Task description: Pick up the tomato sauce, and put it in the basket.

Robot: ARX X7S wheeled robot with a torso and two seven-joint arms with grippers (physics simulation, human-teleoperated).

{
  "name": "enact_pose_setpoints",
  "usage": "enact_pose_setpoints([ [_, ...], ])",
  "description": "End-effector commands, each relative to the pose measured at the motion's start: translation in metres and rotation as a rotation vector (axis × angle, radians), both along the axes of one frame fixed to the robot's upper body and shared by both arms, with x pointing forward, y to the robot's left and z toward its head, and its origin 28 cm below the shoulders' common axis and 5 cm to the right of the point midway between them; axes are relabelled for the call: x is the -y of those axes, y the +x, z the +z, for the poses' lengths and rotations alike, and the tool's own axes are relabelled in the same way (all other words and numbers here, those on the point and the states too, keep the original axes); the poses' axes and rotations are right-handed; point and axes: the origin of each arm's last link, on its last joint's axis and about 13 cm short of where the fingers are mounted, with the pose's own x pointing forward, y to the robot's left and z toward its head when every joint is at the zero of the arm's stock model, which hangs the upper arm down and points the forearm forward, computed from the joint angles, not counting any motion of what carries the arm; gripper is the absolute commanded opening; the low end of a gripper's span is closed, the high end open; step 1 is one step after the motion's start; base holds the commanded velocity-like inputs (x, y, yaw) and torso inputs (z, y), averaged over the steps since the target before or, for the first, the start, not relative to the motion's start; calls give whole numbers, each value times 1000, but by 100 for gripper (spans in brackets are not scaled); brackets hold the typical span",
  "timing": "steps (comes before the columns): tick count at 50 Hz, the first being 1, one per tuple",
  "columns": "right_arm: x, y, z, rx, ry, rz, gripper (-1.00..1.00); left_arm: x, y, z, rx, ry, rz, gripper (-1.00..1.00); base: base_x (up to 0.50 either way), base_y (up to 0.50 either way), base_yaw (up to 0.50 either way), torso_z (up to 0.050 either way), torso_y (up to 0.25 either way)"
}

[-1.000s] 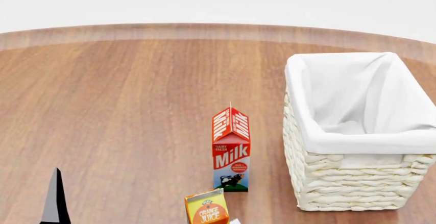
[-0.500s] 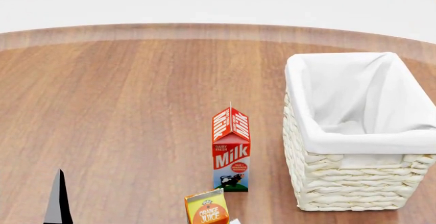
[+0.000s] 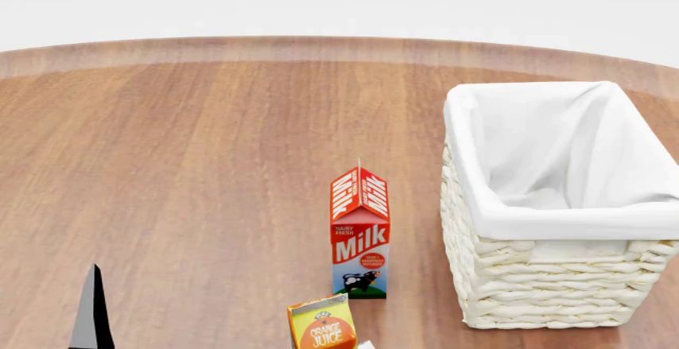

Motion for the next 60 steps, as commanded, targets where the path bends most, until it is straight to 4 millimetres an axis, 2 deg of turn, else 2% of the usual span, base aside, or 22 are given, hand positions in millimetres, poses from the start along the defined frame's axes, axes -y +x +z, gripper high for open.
enact_pose_setpoints([
  [1, 1, 5, 19, 132, 5, 25, -100, 0, 1, -1, -4, -6, -2, 100, 0, 0, 0, 0, 0],
  [5, 6, 15, 54, 275, 16, 19, -100, 0, 0, 1, -1, -8, 0, 100, 0, 0, 0, 0, 3],
  [7, 7, 18, 64, 318, 15, 21, -100, 0, 0, 1, -1, -8, 0, 100, 0, 0, 0, 0, 0],
  [9, 10, 23, 90, 380, 22, 5, -100, -1, 1, 1, -2, -8, 1, 100, 0, 0, 0, 0, 0],
  [11, 12, 26, 88, 401, 22, -4, -100, 0, 1, 1, -3, -9, 0, 100, 0, 0, 0, 0, 0],
  [23, 23, 54, 142, 596, -7, -83, -100, -1, 1, 1, -7, -10, 3, 100, 0, 0, 0, 0, 0],
  [27, 28, 63, 154, 637, -14, -113, -100, -1, 1, 1, -7, -10, 3, 100, 0, 0, 0, 0, 0],
  [31, 37, 83, 168, 687, -39, -154, -100, -2, 0, 1, -8, -9, 5, 100, 0, 0, 0, 0, 0],
  [34, 39, 88, 171, 694, -45, -159, -100, -2, 1, 1, -9, -11, 7, 100, 0, 0, 0, 0, 0],
  [36, 42, 104, 181, 721, -50, -169, -100, -1, 1, 0, -13, -10, 5, 100, 0, 0, 0, 0, 0],
  [39, 44, 117, 187, 727, -39, -174, -100, -1, 1, 0, -14, -9, 4, 100, 0, 0, 0, 0, 0],
  [46, 50, 163, 207, 743, -6, -174, -100, -2, 2, 0, -15, -11, 7, 100, 0, 0, 0, 0, 0],
  [47, 50, 163, 207, 743, -6, -174, -100, -2, 2, 0, -14, -10, 8, 100, 0, 0, 0, 0, 0],
  [52, 54, 197, 226, 751, 8, -196, -100, -3, 3, 0, -15, -11, 11, 100, 0, 0, 0, 0, 0],
  [55, 55, 211, 228, 738, 13, -206, -100, -3, 3, 0, -16, -11, 12, 100, 0, 0, 0, 0, 3],
  [60, 60, 249, 231, 692, 7, -229, -100, -2, 4, -1, -18, -12, 10, 100, 0, 0, 0, 0, 0],
])
